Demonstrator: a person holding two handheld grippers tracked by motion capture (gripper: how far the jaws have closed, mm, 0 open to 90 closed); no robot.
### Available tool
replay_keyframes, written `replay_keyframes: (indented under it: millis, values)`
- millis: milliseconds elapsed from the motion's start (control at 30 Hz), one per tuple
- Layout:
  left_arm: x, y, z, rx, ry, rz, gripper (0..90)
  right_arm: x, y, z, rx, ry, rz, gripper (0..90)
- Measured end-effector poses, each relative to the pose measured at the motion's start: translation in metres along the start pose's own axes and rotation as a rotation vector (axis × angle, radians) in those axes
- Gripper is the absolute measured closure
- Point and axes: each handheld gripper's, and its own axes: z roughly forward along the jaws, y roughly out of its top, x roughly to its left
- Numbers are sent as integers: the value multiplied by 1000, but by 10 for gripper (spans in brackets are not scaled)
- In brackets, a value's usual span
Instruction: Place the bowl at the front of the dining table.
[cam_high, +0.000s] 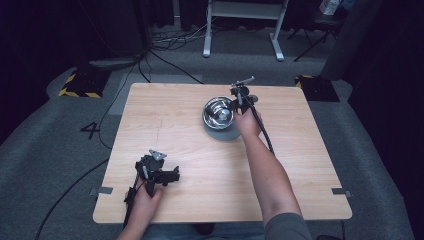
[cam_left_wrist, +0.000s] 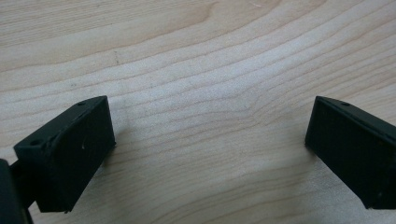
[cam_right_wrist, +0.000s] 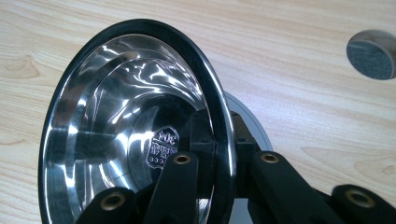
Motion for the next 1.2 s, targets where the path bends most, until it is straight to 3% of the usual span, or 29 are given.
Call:
replay_keyframes:
  millis: [467,933,1033,1200]
  values:
    - [0,0,0,1,2,4,15,-8,-8,7,42,67,65,815]
    - [0,0,0,1,2,4,15,-25,-17,13,96,7,94,743]
    - [0,0,0,1,2,4,15,-29,-18,13,88,23,110,717]
    - [0,0,0,1,2,4,15,-28,-17,7,66,0,86,677]
